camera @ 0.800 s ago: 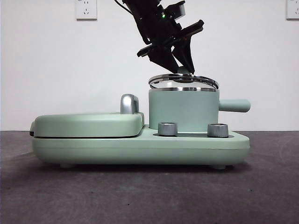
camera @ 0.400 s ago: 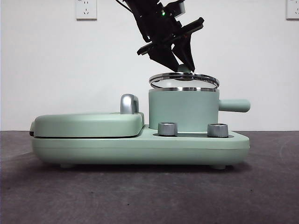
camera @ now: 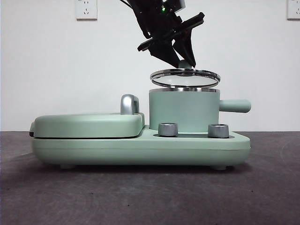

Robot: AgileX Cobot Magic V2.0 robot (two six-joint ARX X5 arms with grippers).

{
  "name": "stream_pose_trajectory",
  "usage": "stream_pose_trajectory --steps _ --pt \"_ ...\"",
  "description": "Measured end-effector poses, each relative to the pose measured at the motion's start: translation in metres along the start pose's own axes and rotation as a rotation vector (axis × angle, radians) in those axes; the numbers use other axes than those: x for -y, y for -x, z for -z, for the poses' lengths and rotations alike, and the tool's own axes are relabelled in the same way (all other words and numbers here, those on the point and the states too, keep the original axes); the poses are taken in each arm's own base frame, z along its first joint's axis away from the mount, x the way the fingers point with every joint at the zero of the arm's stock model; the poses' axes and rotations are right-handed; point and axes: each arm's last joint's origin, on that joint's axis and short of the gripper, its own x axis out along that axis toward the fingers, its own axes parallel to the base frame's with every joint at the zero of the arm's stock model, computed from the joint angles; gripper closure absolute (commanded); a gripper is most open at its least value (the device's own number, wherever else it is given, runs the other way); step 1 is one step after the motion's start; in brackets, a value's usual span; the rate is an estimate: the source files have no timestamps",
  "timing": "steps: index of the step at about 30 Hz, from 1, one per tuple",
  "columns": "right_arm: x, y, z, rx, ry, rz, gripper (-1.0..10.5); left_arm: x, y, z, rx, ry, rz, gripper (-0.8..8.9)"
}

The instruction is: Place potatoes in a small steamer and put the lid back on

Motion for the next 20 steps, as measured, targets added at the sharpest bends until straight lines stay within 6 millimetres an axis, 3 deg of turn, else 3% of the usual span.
stream_pose_trajectory --steps 20 --pt "0.0 0.0 0.0 0.0 0.0 0.0 5.1 -0.001 -0.0066 0.0042 -0.024 0.004 0.001 8.05"
